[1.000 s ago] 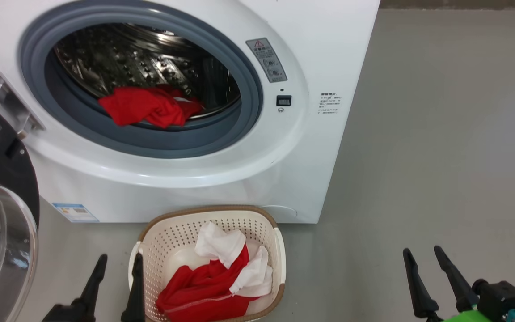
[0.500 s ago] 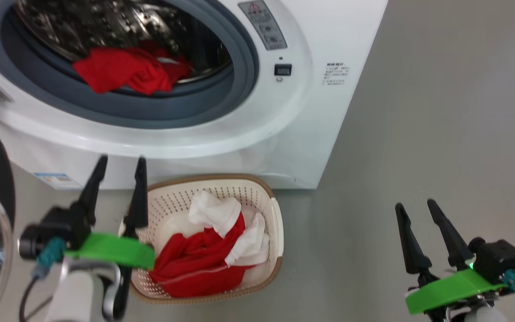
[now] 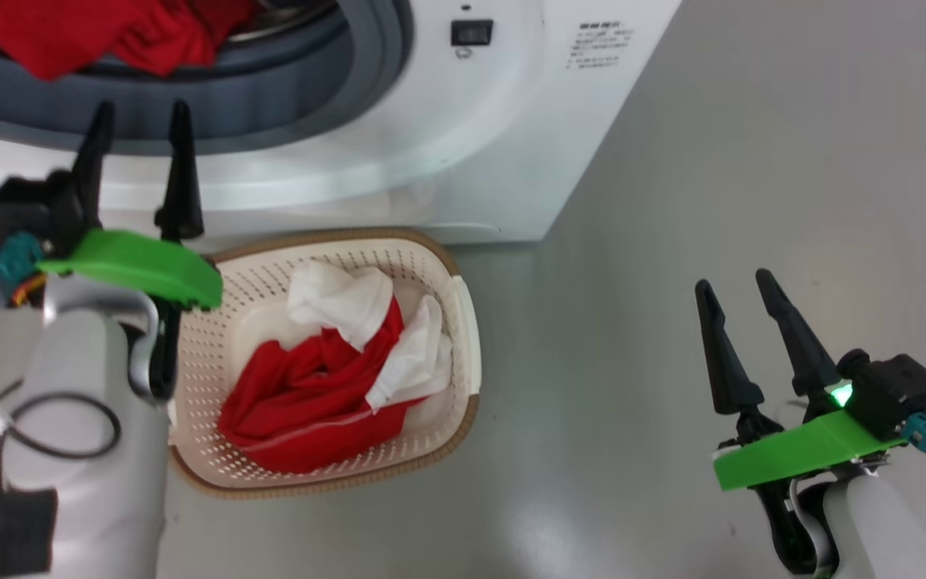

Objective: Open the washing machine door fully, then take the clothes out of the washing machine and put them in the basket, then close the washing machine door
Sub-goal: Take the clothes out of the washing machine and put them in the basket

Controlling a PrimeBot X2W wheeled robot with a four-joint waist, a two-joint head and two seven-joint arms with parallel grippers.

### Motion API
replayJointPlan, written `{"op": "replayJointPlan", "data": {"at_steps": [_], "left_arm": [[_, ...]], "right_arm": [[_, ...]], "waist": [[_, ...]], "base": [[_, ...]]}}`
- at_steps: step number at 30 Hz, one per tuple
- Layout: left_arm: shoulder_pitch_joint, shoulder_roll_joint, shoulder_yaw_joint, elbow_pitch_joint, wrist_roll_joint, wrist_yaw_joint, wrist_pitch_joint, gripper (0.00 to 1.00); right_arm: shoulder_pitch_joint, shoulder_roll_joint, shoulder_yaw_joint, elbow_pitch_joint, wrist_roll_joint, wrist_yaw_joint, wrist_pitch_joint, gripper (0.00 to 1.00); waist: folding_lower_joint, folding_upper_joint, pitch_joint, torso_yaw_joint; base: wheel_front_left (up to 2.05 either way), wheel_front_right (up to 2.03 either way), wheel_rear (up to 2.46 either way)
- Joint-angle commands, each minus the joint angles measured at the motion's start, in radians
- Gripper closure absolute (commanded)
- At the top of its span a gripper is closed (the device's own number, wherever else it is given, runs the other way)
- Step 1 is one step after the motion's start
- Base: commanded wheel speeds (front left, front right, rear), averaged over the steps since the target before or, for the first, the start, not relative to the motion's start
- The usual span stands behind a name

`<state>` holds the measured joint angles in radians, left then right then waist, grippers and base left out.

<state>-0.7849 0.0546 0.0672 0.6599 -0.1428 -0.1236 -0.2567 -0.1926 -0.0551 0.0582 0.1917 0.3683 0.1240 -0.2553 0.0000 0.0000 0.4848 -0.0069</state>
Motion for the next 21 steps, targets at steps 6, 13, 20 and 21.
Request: {"op": "replayJointPlan", "data": {"at_steps": [6,13,20,21], "left_arm": [[-0.142,0.080,0.041,0.085,0.019,-0.005,-0.005,0.00],[-0.290,0.135,0.060,0.161,0.050,0.027,-0.005,0.00],[-0.393,0.179,0.079,0.227,0.069,0.074,-0.005,0.00],[-0.404,0.185,0.079,0.239,0.071,0.075,-0.005,0.00]], "right_arm": [[-0.049,0.003,0.034,-0.033,0.007,0.007,-0.006,0.00],[-0.082,0.005,0.050,-0.043,0.026,0.007,-0.006,0.00],[-0.101,0.005,0.069,-0.048,0.048,0.007,-0.006,0.00],[-0.103,0.005,0.072,-0.049,0.050,0.007,-0.006,0.00]], "waist": [[0.0000,0.0000,0.138,-0.068],[0.0000,0.0000,0.202,-0.102],[0.0000,0.0000,0.240,-0.136],[0.0000,0.0000,0.244,-0.141]], "base": [[0.00,0.00,0.00],[0.00,0.00,0.00],[0.00,0.00,0.00],[0.00,0.00,0.00]]}}
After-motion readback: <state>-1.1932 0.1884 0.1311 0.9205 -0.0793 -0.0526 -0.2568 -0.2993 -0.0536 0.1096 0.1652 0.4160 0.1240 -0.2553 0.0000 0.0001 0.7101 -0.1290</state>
